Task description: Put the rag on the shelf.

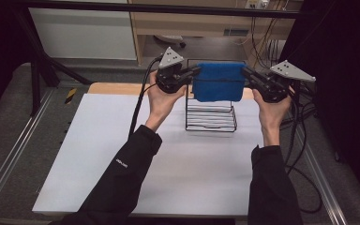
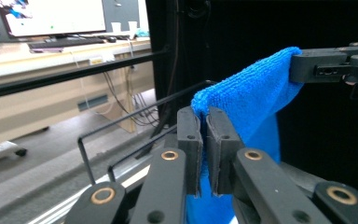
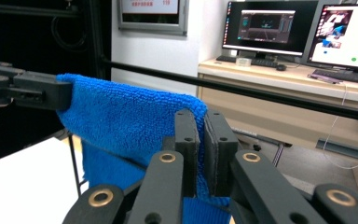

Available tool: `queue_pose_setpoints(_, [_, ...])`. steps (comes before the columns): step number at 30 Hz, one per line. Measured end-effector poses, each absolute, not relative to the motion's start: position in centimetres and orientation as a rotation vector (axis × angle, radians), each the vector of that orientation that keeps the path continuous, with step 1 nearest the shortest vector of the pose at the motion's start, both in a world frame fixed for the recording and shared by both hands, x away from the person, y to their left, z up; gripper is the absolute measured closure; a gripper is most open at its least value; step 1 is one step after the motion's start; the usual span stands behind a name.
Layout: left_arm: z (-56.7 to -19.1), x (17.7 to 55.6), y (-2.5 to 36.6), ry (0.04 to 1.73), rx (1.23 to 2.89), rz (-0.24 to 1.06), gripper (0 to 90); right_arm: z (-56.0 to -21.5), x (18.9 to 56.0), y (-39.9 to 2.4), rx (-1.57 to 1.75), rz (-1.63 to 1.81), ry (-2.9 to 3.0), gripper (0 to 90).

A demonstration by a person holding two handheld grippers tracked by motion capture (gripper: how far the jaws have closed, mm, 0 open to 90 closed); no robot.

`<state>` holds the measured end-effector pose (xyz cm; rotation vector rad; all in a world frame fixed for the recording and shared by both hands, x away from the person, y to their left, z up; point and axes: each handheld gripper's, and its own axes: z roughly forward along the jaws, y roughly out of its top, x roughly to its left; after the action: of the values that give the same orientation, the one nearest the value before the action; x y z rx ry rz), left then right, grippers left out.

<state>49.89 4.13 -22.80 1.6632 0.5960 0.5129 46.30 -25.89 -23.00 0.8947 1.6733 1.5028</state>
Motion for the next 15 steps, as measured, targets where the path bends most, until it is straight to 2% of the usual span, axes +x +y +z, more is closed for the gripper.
queue_pose_setpoints(15, [-24.6,49.0,4.1,0.583,1.777,0.476,82.3,-25.1,45.9,-26.5,0.951,1.516,1.755,85.0])
